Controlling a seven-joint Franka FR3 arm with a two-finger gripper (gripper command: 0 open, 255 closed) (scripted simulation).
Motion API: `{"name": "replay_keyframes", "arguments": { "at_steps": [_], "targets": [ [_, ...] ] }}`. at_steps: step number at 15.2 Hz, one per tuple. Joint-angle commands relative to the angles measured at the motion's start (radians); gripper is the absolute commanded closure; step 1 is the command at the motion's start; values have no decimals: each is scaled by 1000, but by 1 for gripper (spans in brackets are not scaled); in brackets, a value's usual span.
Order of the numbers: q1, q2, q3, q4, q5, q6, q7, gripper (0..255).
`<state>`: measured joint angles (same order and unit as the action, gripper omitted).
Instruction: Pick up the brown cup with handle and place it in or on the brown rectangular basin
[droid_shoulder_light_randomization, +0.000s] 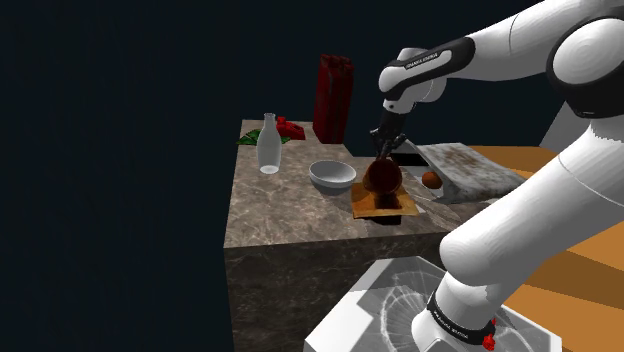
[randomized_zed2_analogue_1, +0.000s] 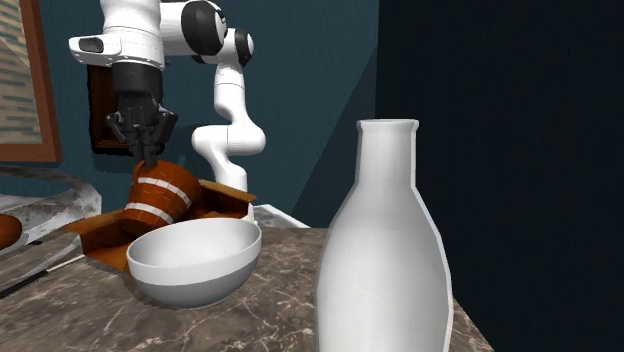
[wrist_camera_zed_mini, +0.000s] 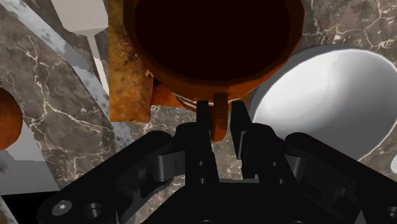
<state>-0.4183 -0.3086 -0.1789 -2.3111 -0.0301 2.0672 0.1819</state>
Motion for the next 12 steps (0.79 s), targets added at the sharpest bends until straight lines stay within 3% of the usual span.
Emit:
{"name": "replay_keyframes", "arguments": {
  "at_steps": [1, 6, 10, 12],
  "targets": [
    [-2, 8, -3, -15, -1, -42, -1, 0],
    [-2, 8, -3, -6, -1, -51, -2, 0],
    [-2, -19, 1, 98, -3, -182, 1, 0],
    [-2, -19, 1, 98, -3, -182, 1, 0]
  ]
}}
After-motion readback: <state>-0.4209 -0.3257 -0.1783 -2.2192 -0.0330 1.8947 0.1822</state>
